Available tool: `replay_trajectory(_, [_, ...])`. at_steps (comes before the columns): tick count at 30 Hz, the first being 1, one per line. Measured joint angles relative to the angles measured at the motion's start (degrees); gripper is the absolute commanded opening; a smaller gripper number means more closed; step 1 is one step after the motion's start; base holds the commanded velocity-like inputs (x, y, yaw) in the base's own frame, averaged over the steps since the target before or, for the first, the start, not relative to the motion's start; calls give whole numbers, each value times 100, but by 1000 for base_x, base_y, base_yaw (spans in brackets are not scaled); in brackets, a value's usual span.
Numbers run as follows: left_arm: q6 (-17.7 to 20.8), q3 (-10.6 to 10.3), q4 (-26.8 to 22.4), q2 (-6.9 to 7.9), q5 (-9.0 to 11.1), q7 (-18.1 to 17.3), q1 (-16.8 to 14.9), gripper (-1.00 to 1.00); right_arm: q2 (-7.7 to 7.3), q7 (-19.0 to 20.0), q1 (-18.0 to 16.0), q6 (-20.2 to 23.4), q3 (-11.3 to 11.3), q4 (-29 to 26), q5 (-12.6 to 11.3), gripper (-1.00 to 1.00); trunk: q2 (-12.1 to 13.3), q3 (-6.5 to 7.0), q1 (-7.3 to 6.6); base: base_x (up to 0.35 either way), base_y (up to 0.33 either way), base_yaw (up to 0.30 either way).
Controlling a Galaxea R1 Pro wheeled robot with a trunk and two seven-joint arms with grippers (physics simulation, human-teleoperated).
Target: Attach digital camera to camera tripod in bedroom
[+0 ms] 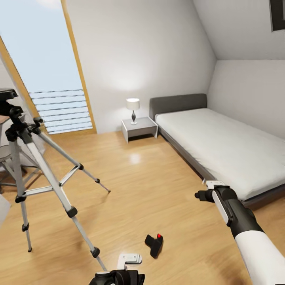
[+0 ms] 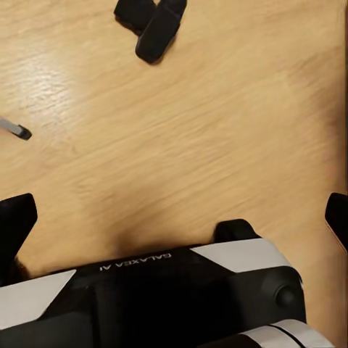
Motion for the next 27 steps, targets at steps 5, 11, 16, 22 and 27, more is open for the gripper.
replay_trajectory(5, [-5,1,0,6,-1,0,0,100,37,0,10,3,-3,-64,3,100,0,38,1,183,-153,-3])
replay_trajectory(11, [-8,6,9,10,-1,1,0,100,56,0,19,-8,-5,-102,4,100,0,90,2,57,-47,-1])
replay_trajectory(16, [-8,10,14,4,0,1,0,100,60,0,23,-15,-1,-109,4,100,0,136,2,17,-14,0])
replay_trajectory(22, [1,15,-60,-38,5,7,0,100,61,1,37,-15,-1,-119,5,100,0,192,2,5,-4,0])
replay_trajectory(27, [43,31,-160,-25,272,17,0,100,56,4,41,11,-17,-152,3,100,-38,208,24,2,-1,0])
